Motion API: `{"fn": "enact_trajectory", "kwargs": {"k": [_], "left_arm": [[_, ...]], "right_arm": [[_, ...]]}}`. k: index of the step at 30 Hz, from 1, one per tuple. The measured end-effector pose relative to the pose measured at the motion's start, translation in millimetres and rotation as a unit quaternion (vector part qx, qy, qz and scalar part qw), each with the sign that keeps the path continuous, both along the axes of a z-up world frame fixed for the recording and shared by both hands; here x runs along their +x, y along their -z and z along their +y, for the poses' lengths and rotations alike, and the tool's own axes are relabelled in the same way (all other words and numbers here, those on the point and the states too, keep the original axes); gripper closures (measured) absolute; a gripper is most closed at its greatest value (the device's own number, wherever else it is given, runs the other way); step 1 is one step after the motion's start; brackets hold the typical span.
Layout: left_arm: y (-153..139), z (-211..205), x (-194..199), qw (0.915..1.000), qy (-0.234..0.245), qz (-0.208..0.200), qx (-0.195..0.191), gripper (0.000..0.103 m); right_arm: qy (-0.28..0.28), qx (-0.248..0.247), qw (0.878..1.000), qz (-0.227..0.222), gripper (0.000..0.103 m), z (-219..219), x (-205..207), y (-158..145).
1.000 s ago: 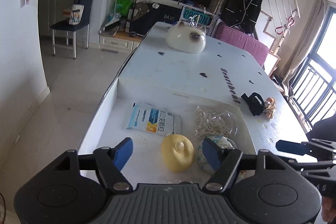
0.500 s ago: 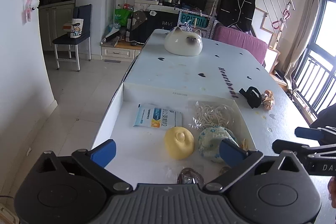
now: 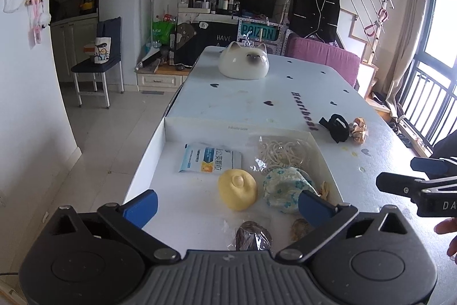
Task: Organize soft objects
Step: 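Move both tools from the box toward the black item and peach bow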
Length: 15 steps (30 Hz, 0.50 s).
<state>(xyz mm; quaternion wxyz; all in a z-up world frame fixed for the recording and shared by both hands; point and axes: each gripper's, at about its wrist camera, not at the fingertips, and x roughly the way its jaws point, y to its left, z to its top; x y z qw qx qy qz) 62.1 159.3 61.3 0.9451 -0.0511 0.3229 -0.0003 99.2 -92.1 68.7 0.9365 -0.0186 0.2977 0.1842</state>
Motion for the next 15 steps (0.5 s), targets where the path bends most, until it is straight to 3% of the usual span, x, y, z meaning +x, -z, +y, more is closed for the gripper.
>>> {"fn": "enact_trajectory", "kwargs": {"k": [15], "left_arm": [[-10,-28,10,0.9999,0.003,-0.012,0.01,0.0]], "right_arm": [[0.005,0.003,1.0,-0.013,0.0,-22,-2,-7]]}}
